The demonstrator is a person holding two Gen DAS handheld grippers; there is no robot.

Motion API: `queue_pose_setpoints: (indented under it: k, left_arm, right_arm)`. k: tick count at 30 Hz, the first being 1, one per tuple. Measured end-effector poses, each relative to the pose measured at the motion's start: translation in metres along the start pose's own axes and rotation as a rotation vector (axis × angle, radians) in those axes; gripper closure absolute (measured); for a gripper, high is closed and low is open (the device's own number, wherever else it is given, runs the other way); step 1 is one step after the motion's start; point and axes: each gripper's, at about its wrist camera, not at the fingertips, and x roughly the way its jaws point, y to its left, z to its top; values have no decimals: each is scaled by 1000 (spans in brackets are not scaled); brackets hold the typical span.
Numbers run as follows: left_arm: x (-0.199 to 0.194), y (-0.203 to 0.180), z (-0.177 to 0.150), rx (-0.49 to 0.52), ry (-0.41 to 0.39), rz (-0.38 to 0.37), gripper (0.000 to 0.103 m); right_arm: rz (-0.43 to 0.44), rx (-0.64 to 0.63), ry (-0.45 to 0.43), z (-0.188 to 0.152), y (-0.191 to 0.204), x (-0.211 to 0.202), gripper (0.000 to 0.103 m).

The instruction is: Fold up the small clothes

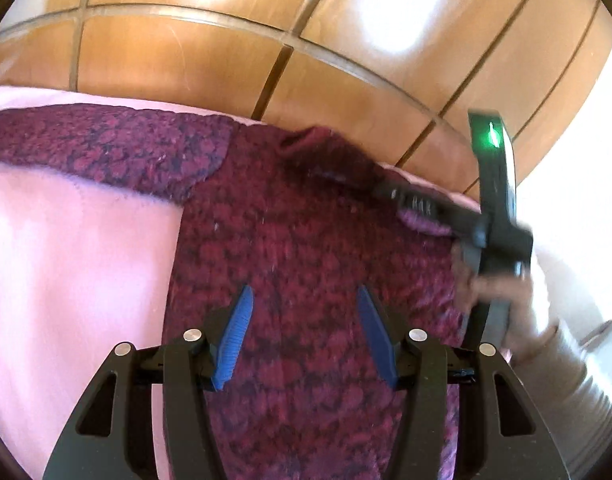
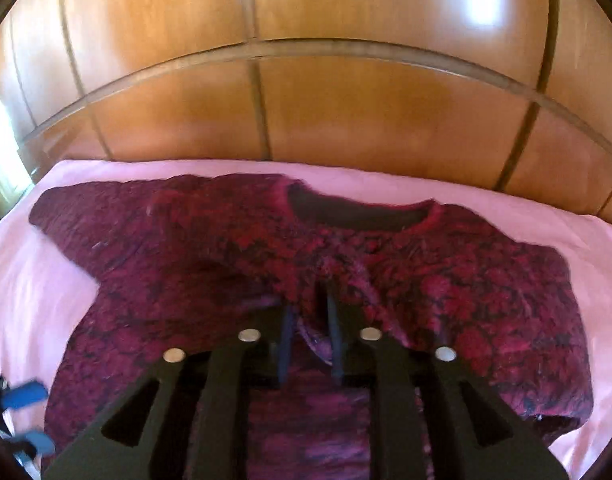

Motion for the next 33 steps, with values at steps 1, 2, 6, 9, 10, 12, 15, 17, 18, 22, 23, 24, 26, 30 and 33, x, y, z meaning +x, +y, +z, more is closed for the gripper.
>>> queue_pose_setpoints:
  k: [1,2,6,9,10,12,15,17,18,22,23,24,26,30,33]
  left_arm:
    - [3,3,6,-12,-3,-6,49]
    - [7,5,12,-22,-3,-8,49]
    - [24,10,36,-62,-1,-44,49]
    - [43,10,58,-103,11,-73,49]
    - [52,9,65,-112,19,-71,46]
    - [68,10,75,-136,35,-55,45]
    - [99,11,89,-156,81,-37,45]
    - [118,11,95,-178,121,-44,45]
    - [124,11,96,-183,132,-33,53]
    - [130,5,101,-139,117,32,94]
    - [123,4,102,-128,94,37,94]
    - [117,3,101,-117,77,42,94]
    - [96,3,100,-102,28,48,94]
    - [76,10,95,-64,-7,122,94]
    - [85,28,86,-50,21,207,94]
  right_arm:
    - [14,5,-2,-5,-1,-6,68]
    - [31,23,-18,-10,-7,-15,52]
    - [61,101,-61,-16,-49,-56,47]
    - [73,210,-76,-36,-82,-87,47]
    - [63,259,-85,-49,-102,-102,47]
    - [39,355,-98,-70,-136,-121,47]
    - [-8,435,-122,-88,-164,-142,48]
    - [-23,481,-111,-98,-180,-142,50]
    - [-21,497,-106,-101,-184,-140,52]
    - [24,570,-149,-97,-199,-149,60]
    - [40,579,-158,-93,-199,-149,63]
    - [57,578,-165,-87,-197,-147,64]
    - [59,551,-165,-79,-193,-139,64]
    - [46,456,-83,-62,-167,-99,68]
    - [-61,397,2,-61,-154,-63,72]
